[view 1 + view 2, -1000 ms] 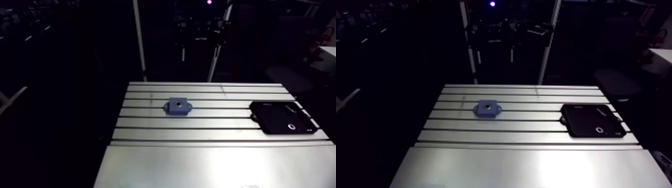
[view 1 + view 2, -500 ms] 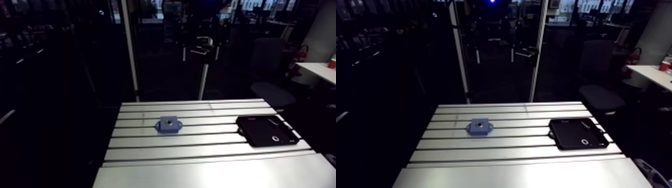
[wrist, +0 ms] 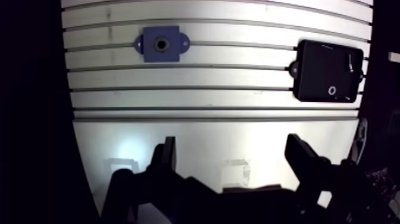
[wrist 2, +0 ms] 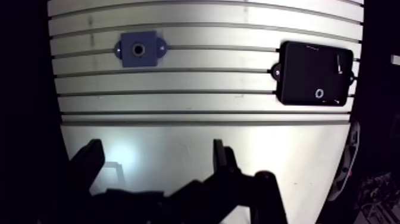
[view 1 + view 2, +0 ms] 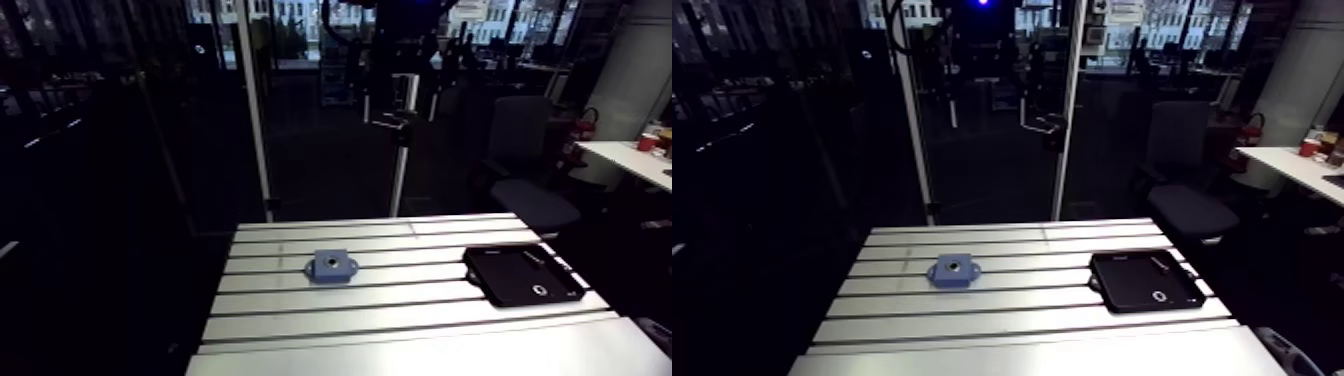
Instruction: Pick up the bearing and press it into the housing until flush.
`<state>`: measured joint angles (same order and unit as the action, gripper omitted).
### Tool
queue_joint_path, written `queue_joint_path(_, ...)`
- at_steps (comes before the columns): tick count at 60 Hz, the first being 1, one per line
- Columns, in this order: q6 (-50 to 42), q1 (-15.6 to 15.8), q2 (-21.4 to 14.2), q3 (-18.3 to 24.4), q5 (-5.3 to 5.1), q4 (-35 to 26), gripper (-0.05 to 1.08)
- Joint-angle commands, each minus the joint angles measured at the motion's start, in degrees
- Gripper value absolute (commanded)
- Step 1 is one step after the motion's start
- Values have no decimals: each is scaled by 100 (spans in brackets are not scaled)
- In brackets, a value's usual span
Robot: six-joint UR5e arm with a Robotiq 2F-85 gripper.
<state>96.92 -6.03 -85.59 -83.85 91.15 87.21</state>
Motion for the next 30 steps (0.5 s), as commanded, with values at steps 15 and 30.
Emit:
queue_joint_path(15,-2,5,-14,-38,-5,-7,1)
queue_joint_path(30,-20,40,11,-49,-5,10,1)
